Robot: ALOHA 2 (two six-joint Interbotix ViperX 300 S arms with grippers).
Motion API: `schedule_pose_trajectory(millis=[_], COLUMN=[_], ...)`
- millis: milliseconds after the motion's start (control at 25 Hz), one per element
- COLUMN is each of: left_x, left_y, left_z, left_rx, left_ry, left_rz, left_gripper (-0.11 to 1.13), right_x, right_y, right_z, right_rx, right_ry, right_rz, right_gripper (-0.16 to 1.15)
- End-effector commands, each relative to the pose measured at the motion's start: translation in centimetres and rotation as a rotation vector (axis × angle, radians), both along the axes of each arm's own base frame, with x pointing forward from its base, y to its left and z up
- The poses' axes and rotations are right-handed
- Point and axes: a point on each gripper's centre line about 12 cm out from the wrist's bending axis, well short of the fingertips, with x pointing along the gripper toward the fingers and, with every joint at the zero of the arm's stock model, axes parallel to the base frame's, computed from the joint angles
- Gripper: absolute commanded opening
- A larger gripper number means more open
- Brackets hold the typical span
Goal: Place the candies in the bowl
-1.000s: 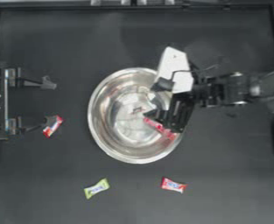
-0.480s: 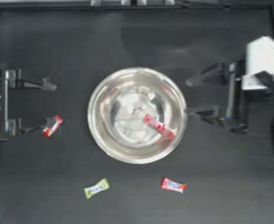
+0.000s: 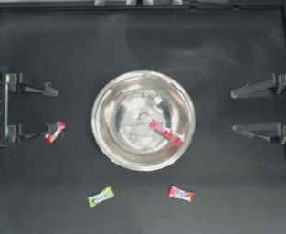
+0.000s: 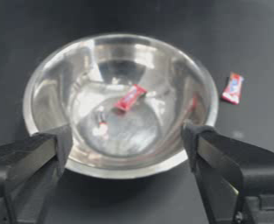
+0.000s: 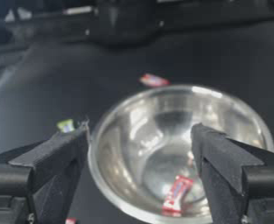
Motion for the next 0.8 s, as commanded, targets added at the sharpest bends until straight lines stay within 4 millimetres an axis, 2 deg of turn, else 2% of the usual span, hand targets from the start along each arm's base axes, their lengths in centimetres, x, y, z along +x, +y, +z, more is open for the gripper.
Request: schedule_pose_trajectory(millis=[40, 240, 520, 800], left_x=[0.4, -0.4, -1.4, -1.4], left_y=[0.7, 2.4, 3.6, 2.7], left_z=[1.1, 0.5, -1.3, -1.8], left_rx=[-0.075, -0.243, -0.338, -0.393], left_ry=[0.022, 0.144, 0.351, 0.46], left_rz=[0.033, 0.135, 0.297, 0.387], left_gripper=[1.02, 1.02, 1.02, 1.02], right_x=[0.1, 0.1, 0.1, 0.0], right_y=[0.0, 0.0, 0.0, -0.1], right_z=[0.3, 0.1, -0.1, -0.2], right_rx=[0.001, 0.007, 0.009, 0.008], right_ry=[-0.009, -0.004, 0.012, 0.024], right_rz=[0.003, 0.001, -0.004, -0.008], right_gripper=[0.98, 0.98, 0.98, 0.98])
